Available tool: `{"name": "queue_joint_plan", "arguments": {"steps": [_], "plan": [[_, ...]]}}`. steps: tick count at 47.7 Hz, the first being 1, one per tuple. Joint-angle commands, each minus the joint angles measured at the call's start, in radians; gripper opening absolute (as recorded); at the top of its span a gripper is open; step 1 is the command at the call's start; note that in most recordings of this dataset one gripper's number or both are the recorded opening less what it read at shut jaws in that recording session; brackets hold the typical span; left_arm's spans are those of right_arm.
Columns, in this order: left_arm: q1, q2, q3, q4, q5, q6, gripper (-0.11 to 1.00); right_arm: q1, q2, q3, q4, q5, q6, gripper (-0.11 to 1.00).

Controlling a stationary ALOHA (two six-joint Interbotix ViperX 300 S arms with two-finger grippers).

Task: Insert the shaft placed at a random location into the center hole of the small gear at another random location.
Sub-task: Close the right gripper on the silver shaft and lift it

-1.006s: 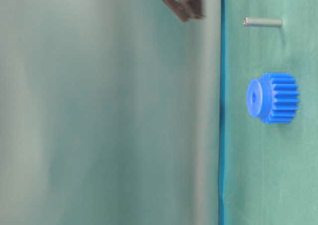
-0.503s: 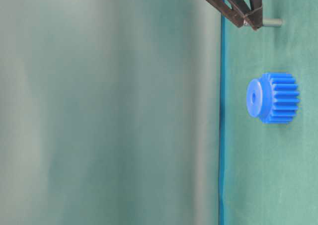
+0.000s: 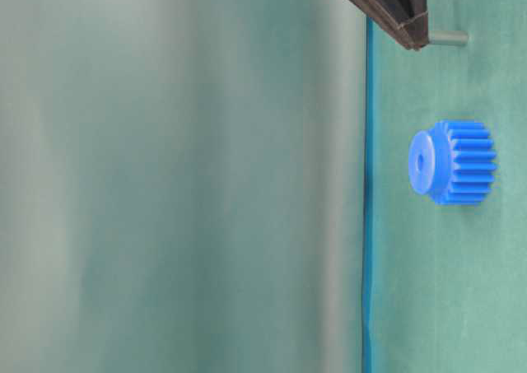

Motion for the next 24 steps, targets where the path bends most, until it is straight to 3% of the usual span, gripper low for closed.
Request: {"name": "queue_joint_plan", "arguments": {"steps": [1, 7, 24], "plan": [[0.002, 0.005, -0.011, -0.003, -0.003, -0.002, 0.00, 0.002, -0.017, -0.012, 0.000, -0.008, 0.003, 0.15], [0.002, 0.005, -0.011, -0.003, -0.003, -0.002, 0.00, 0.005, -0.075, -0.017, 0.000, 0.017, 0.003, 0.15], [0.002, 0.005, -0.011, -0.005, -0.002, -0.002, 0.00, 0.008, -0.322, -0.052, -0.002, 0.275, -0.011, 0.15]]}}
